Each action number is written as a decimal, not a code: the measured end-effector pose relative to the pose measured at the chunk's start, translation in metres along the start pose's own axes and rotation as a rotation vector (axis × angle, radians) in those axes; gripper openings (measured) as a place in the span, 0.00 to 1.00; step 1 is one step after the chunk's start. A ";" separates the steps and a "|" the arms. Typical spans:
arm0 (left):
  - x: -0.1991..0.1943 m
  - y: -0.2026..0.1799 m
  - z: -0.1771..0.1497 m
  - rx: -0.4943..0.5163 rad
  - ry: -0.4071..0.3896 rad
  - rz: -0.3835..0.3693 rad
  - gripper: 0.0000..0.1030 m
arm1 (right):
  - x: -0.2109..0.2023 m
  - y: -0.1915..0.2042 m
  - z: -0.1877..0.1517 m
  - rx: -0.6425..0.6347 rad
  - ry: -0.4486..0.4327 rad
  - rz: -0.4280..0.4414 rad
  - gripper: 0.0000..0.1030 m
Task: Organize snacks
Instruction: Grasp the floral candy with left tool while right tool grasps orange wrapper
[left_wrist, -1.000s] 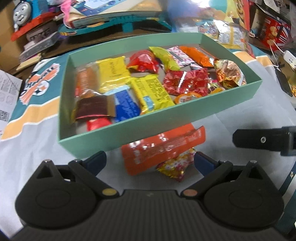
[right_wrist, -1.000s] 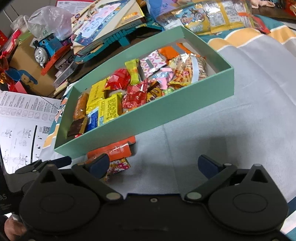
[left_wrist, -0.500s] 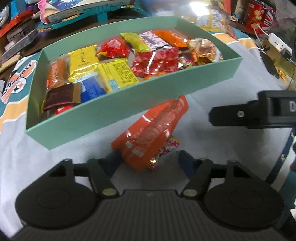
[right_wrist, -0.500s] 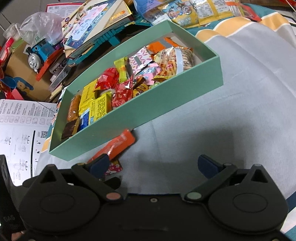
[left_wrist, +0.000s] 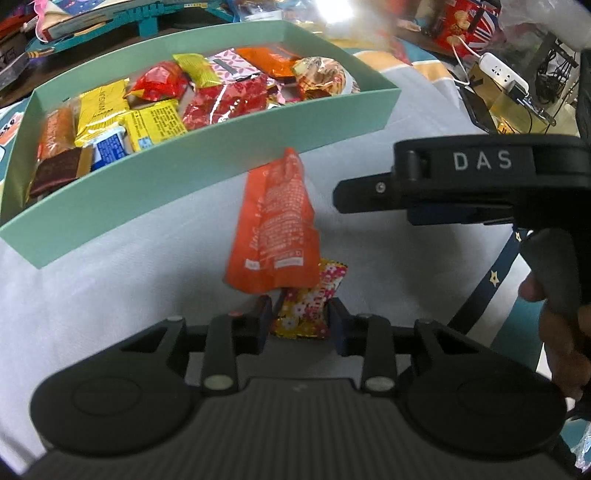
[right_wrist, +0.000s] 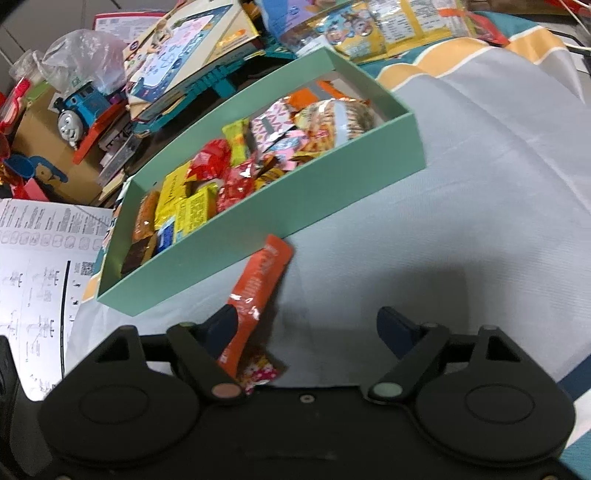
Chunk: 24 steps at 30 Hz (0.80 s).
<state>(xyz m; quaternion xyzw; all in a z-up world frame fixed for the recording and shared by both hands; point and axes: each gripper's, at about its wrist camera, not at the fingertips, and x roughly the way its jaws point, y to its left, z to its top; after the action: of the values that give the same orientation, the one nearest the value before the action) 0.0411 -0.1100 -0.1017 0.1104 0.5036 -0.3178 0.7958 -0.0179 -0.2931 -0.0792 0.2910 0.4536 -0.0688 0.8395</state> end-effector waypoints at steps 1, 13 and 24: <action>0.000 -0.001 0.001 -0.002 0.001 0.002 0.32 | -0.001 -0.002 -0.001 0.003 -0.002 -0.004 0.82; -0.006 -0.004 -0.002 0.029 0.007 0.076 0.24 | -0.002 -0.003 -0.005 -0.010 -0.002 0.008 0.71; -0.033 0.090 -0.020 -0.259 -0.042 0.176 0.24 | 0.030 0.049 0.012 -0.104 0.057 0.047 0.71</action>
<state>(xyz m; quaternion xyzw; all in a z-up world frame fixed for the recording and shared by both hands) 0.0727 -0.0170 -0.0952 0.0440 0.5117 -0.1815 0.8386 0.0263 -0.2552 -0.0772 0.2593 0.4734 -0.0173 0.8416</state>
